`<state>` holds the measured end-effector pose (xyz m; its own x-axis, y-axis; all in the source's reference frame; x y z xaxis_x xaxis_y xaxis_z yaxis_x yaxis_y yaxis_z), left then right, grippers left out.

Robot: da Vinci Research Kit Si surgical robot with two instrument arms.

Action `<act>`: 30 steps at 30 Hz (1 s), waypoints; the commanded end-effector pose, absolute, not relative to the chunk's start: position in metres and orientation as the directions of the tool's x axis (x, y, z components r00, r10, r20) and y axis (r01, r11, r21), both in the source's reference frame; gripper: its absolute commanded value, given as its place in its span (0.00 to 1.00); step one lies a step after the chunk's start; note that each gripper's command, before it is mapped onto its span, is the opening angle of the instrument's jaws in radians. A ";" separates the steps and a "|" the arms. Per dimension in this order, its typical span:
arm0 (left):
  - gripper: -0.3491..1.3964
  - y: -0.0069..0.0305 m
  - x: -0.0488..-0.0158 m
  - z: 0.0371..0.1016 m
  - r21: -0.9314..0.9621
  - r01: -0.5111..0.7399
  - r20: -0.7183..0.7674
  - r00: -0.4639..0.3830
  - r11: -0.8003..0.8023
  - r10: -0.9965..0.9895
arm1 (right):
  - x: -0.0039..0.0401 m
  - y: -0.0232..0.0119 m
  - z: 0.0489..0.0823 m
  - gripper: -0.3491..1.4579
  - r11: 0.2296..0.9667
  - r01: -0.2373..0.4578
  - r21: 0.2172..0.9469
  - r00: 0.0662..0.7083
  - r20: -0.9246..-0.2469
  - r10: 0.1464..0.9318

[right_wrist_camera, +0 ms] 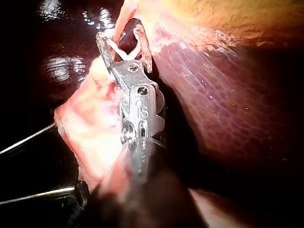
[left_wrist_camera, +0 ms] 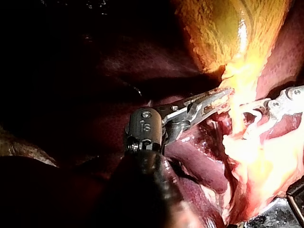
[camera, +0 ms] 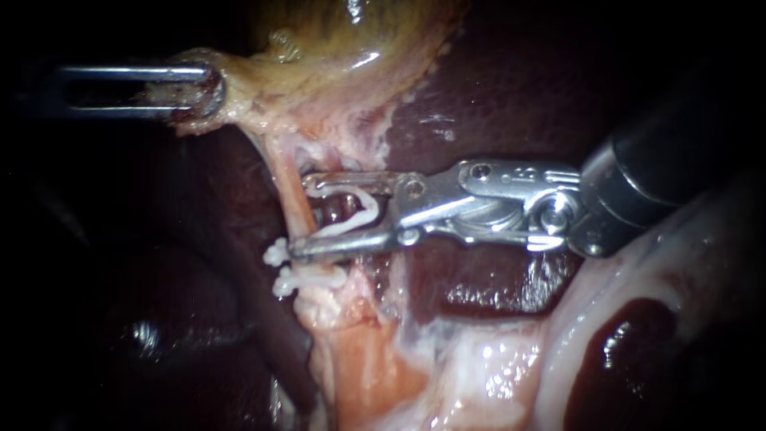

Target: Clipping third clip left tube

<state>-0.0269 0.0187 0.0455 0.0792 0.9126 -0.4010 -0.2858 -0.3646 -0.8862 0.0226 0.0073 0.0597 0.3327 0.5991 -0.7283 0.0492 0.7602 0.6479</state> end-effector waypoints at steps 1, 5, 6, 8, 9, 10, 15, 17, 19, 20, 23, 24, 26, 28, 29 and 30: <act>0.00 0.0187 -0.0270 0.0454 -0.886 -0.286 -0.401 0.079 -0.364 0.913 | 0.0234 0.0073 0.0597 0.47 0.754 0.058 0.654 0.333 -0.725 0.603; 0.00 0.0188 -0.0272 0.0454 -0.887 -0.284 -0.400 0.078 -0.365 0.913 | 0.0256 0.0075 0.0595 0.47 0.735 0.089 0.672 0.289 -0.724 0.627; 0.00 0.0188 -0.0272 0.0454 -0.887 -0.284 -0.400 0.078 -0.365 0.913 | 0.0261 0.0076 0.0594 0.47 0.731 0.097 0.675 0.281 -0.723 0.631; 0.00 0.0188 -0.0272 0.0454 -0.887 -0.284 -0.400 0.079 -0.365 0.913 | 0.0271 0.0076 0.0592 0.47 0.716 0.116 0.689 0.256 -0.717 0.648; 0.00 0.0188 -0.0273 0.0454 -0.887 -0.284 -0.400 0.079 -0.364 0.913 | 0.0274 0.0076 0.0591 0.47 0.715 0.127 0.687 0.243 -0.721 0.649; 0.00 0.0188 -0.0273 0.0454 -0.887 -0.284 -0.400 0.079 -0.364 0.913 | 0.0277 0.0077 0.0590 0.47 0.712 0.135 0.689 0.227 -0.721 0.655; 0.00 0.0188 -0.0273 0.0454 -0.887 -0.285 -0.400 0.079 -0.364 0.913 | 0.0277 0.0084 0.0577 0.47 0.706 0.152 0.692 0.180 -0.722 0.668; 0.00 0.0188 -0.0273 0.0454 -0.887 -0.284 -0.400 0.079 -0.364 0.913 | 0.0274 0.0087 0.0569 0.47 0.703 0.156 0.694 0.162 -0.720 0.675; 0.00 0.0188 -0.0273 0.0454 -0.887 -0.284 -0.400 0.079 -0.364 0.913 | 0.0273 0.0090 0.0561 0.46 0.700 0.160 0.696 0.149 -0.718 0.680; 0.00 0.0188 -0.0273 0.0454 -0.887 -0.284 -0.401 0.079 -0.364 0.913 | 0.0272 0.0091 0.0557 0.46 0.699 0.161 0.697 0.146 -0.717 0.681; 0.00 0.0187 -0.0273 0.0454 -0.887 -0.285 -0.401 0.079 -0.365 0.913 | 0.0270 0.0092 0.0550 0.45 0.697 0.164 0.698 0.146 -0.716 0.683; 0.00 0.0187 -0.0273 0.0454 -0.887 -0.285 -0.401 0.079 -0.365 0.913 | 0.0269 0.0091 0.0550 0.44 0.697 0.164 0.698 0.146 -0.716 0.683; 0.00 0.0187 -0.0273 0.0454 -0.887 -0.285 -0.401 0.079 -0.365 0.913 | 0.0265 0.0091 0.0550 0.41 0.697 0.165 0.698 0.146 -0.716 0.683; 0.00 0.0187 -0.0273 0.0454 -0.887 -0.285 -0.401 0.079 -0.365 0.913 | 0.0261 0.0090 0.0551 0.35 0.692 0.166 0.702 0.148 -0.712 0.687; 0.00 0.0187 -0.0273 0.0454 -0.887 -0.285 -0.401 0.079 -0.364 0.913 | 0.0259 0.0090 0.0551 0.28 0.684 0.165 0.710 0.149 -0.704 0.695; 0.00 0.0187 -0.0273 0.0454 -0.887 -0.285 -0.401 0.079 -0.364 0.913 | 0.0256 0.0090 0.0552 0.23 0.681 0.163 0.714 0.150 -0.700 0.699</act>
